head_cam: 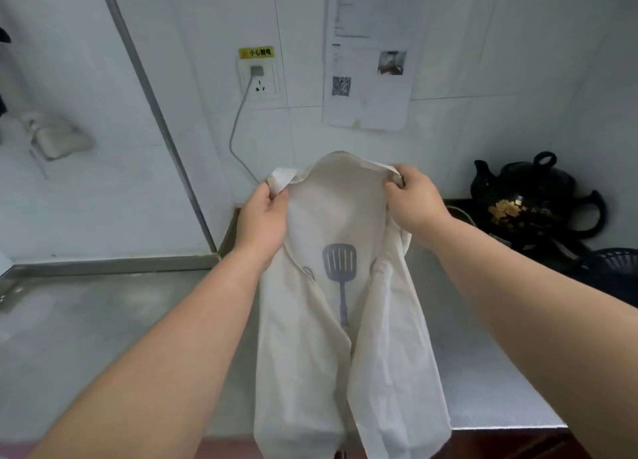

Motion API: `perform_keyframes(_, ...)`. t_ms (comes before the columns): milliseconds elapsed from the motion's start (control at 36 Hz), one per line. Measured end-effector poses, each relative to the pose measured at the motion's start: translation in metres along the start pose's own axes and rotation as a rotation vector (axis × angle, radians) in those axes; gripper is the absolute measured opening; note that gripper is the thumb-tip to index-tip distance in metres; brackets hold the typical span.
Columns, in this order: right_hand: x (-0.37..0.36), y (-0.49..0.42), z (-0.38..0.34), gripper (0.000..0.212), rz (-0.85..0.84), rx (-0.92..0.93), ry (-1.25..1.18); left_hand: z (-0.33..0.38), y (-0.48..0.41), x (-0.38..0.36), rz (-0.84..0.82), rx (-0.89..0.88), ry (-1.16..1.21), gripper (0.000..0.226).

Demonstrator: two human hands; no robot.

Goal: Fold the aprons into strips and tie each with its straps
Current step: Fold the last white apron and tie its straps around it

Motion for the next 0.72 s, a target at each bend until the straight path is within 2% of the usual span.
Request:
perform_keyframes(194,-0.041,-0.108,0.003,0.043,0.005,-0.013,0.057,-0.008,-0.121,-0.018,-0.009,-0.038,-0.040,0.010)
perform_keyframes(306,-0.074,-0.158,0.003,0.064,-0.072,0.006,-0.037,-0.006,-0.182,-0.026,-0.023,-0.071,-0.126,0.013)
perform_keyframes(361,-0.090,-0.171,0.016,0.076,-0.140,-0.035,-0.024,-0.020,-0.196,-0.035,-0.084,-0.067,-0.163,0.027)
perform_keyframes(444,-0.124,-0.180,0.056,0.088,-0.273,-0.134,0.127,-0.081,-0.202,-0.045,-0.200,0.133,-0.268,0.074)
perform_keyframes(472,-0.134,-0.176,0.071,0.089,-0.315,-0.166,0.187,-0.103,-0.195,-0.049,-0.258,0.204,-0.280,0.082)
perform_keyframes(528,-0.155,-0.165,0.105,0.088,-0.369,-0.249,0.286,-0.144,-0.175,-0.057,-0.377,0.293,-0.390,0.071)
perform_keyframes(583,-0.165,-0.152,0.129,0.080,-0.364,-0.284,0.350,-0.175,-0.156,-0.054,-0.417,0.327,-0.543,0.059)
perform_keyframes(667,-0.178,-0.130,0.156,0.059,-0.388,-0.316,0.413,-0.211,-0.133,-0.049,-0.430,0.413,-0.621,0.076)
perform_keyframes(722,-0.184,-0.116,0.171,0.051,-0.425,-0.353,0.422,-0.229,-0.119,-0.044,-0.423,0.461,-0.669,0.068)
Point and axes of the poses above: each hand's wrist, its own y-axis away from the middle knuckle, its own x-axis out of the back of the hand, z = x × y, the point moved 10 cm from there along -y, towards the middle knuckle, and after that the axes turned 1 degree about -y, right-handed, at the moved point
